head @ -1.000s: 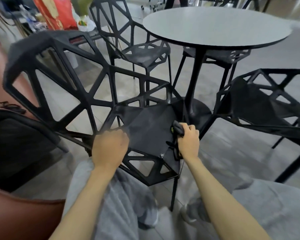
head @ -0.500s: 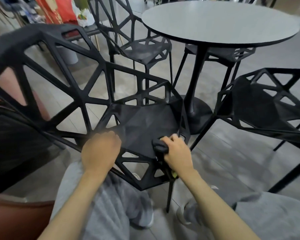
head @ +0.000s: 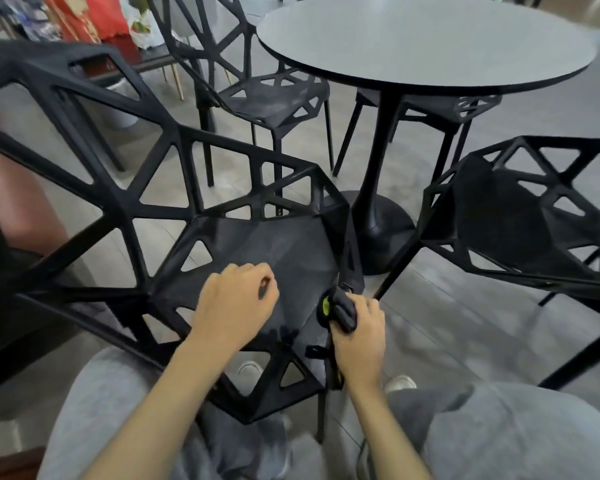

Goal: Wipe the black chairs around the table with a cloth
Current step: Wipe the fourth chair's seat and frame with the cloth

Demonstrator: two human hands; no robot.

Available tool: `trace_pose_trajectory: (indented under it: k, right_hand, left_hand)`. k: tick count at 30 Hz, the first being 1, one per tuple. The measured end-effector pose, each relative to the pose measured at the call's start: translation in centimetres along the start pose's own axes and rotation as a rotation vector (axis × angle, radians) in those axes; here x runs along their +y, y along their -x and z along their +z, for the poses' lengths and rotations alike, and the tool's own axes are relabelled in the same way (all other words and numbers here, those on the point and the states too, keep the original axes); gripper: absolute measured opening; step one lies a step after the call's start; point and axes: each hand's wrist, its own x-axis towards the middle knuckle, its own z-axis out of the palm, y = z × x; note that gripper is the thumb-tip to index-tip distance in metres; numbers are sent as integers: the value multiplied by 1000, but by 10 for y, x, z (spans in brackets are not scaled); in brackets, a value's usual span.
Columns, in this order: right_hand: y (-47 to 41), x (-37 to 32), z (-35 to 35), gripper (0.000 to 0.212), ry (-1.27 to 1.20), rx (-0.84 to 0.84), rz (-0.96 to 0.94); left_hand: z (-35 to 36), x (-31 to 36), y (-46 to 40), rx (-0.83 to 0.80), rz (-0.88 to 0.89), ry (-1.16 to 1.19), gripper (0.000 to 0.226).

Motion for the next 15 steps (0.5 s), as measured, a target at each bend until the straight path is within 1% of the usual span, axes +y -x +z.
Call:
trace_pose_trajectory:
  k: [2, 4, 7, 10, 12, 15]
  right_hand:
    - [-36, 6, 8, 38, 24, 11, 27]
    - [-77, 16, 15, 39, 53, 41, 69]
    - [-124, 30, 21, 39, 68, -5, 120]
    - [-130, 32, 21, 39, 7, -5, 138]
    - [-106, 29, 16, 36, -77, 31, 115]
    - [-60, 25, 9, 29, -195, 45, 28]
  left_hand:
    - [11, 13, -21, -154, 54, 31, 18]
    - [25, 20, -40, -306, 90, 15, 32]
    - [49, 25, -66, -466, 95, -57, 51]
    - [67, 26, -80, -540, 86, -165, 62]
    - [74, 25, -81, -577, 64, -143, 67]
    - [78, 18, -81, -597, 30, -62, 75]
